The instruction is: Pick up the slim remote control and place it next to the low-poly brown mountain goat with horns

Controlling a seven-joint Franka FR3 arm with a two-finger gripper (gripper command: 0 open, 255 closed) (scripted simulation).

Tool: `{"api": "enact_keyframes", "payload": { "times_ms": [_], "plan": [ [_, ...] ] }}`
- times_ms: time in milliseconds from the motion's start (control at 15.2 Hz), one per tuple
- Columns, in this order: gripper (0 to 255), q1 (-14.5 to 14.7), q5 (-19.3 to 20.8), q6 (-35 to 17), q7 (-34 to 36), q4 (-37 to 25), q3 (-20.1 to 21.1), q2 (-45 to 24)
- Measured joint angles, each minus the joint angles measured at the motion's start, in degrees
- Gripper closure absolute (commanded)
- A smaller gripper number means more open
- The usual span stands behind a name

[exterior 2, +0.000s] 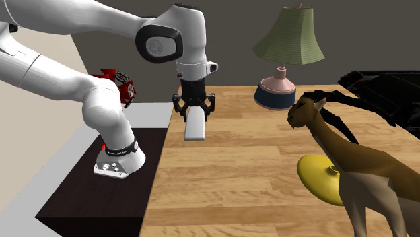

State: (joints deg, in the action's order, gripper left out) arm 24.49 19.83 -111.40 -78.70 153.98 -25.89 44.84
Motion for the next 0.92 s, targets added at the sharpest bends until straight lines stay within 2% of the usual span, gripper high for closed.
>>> {"api": "enact_keyframes", "payload": {
  "times_ms": [924],
  "plan": [
    [255,0.97,-2.76,11.11,-0.54,-9.6,3.11,1.52]
  ]
}}
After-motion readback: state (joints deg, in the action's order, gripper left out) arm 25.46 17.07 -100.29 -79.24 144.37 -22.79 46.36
